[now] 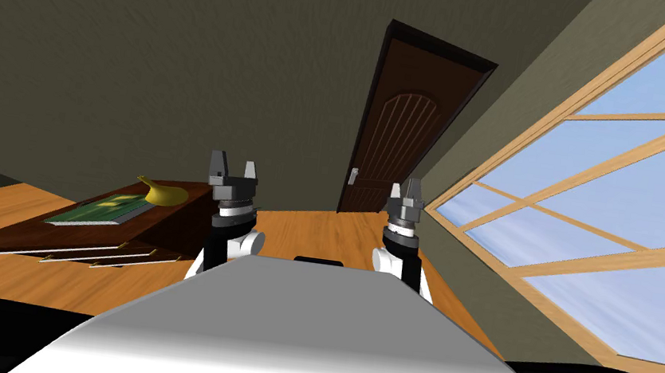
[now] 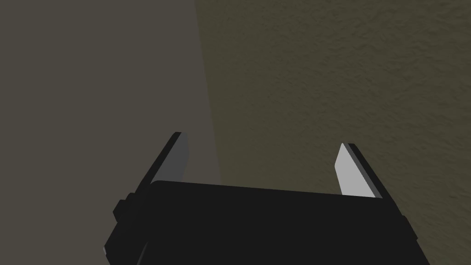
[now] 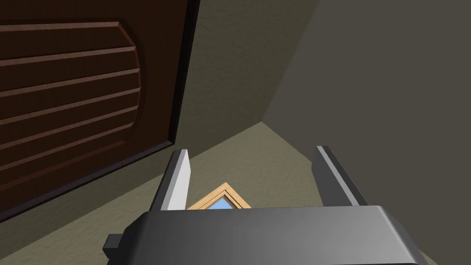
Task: Pull the door open
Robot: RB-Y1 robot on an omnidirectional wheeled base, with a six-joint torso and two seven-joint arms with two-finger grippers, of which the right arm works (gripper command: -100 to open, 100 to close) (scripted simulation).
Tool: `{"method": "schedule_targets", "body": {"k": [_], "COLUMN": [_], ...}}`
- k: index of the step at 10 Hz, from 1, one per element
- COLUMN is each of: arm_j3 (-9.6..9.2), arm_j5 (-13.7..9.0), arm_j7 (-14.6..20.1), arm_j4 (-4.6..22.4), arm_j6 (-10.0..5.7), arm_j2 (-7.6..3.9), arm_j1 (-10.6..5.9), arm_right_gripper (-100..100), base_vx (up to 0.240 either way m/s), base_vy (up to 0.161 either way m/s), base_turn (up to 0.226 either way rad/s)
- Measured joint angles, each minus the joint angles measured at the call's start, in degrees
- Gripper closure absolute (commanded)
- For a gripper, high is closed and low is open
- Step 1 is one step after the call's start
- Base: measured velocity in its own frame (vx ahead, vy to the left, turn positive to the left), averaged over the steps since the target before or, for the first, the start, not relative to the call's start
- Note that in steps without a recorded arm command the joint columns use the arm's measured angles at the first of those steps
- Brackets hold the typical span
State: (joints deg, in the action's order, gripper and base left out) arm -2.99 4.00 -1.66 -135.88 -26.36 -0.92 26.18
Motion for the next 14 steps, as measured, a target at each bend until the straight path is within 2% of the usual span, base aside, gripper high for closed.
{"method": "schedule_targets", "body": {"k": [5,10,13,14], "arm_j3": [0.61,1.45,1.60,1.87], "arm_j5": [1.80,4.34,5.74,6.32], "arm_j7": [-2.89,-6.93,-9.20,-10.11], "arm_j4": [6.35,14.42,18.54,20.36], "arm_j6": [-1.12,-1.43,-2.31,-2.33], "arm_j2": [-1.59,-3.53,-4.43,-4.87], "arm_j1": [-2.56,-6.93,-8.30,-9.66], "arm_right_gripper": [-100,-100,-100,-100], "base_vx": [0.109,0.092,0.069,0.059], "base_vy": [0.017,0.000,0.004,0.003], "base_turn": [-0.011,-0.010,-0.009,0.000]}}
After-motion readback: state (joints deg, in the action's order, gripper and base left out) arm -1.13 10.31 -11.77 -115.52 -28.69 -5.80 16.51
